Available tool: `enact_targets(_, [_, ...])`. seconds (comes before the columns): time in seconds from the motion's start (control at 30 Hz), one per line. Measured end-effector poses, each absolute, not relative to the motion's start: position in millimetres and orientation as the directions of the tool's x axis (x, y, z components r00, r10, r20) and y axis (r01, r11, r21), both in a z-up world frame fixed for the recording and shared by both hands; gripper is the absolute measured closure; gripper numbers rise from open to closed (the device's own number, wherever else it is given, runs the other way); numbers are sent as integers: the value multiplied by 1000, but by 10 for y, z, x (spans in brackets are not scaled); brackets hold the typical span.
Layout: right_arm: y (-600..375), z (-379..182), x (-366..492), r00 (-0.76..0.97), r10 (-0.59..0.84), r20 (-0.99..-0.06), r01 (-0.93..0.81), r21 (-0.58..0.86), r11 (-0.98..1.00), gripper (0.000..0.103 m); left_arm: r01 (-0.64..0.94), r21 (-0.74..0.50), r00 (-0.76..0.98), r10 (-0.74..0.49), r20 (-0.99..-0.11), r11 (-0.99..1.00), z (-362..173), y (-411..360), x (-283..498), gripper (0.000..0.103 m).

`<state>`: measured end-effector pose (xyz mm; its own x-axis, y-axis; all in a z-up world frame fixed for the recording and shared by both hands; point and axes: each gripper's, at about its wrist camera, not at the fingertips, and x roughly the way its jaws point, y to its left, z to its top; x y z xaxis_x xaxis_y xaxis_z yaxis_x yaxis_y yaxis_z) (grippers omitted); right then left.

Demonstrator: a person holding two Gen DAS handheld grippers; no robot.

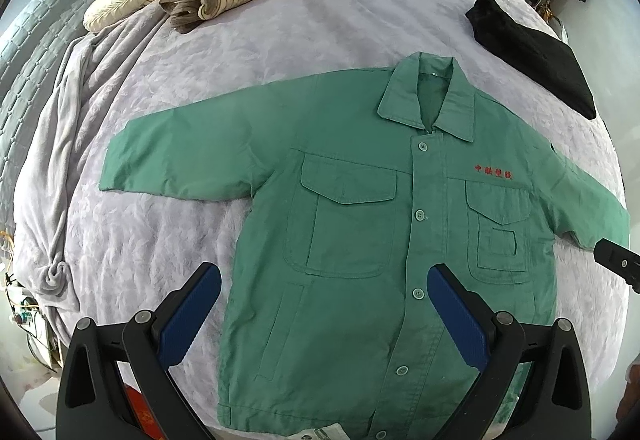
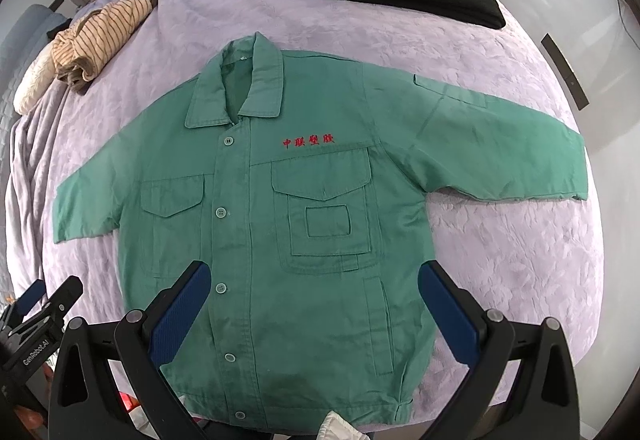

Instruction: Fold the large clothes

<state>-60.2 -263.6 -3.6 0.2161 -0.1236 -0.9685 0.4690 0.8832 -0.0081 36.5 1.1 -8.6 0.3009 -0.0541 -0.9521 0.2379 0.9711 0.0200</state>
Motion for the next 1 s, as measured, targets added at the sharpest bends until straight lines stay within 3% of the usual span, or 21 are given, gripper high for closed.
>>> enact_targets(1.0, [-2548, -19, -659, 211, -118, -970, 469, -5, 883, 0, 230, 21, 298, -49, -953, 973, -77, 68, 335, 0])
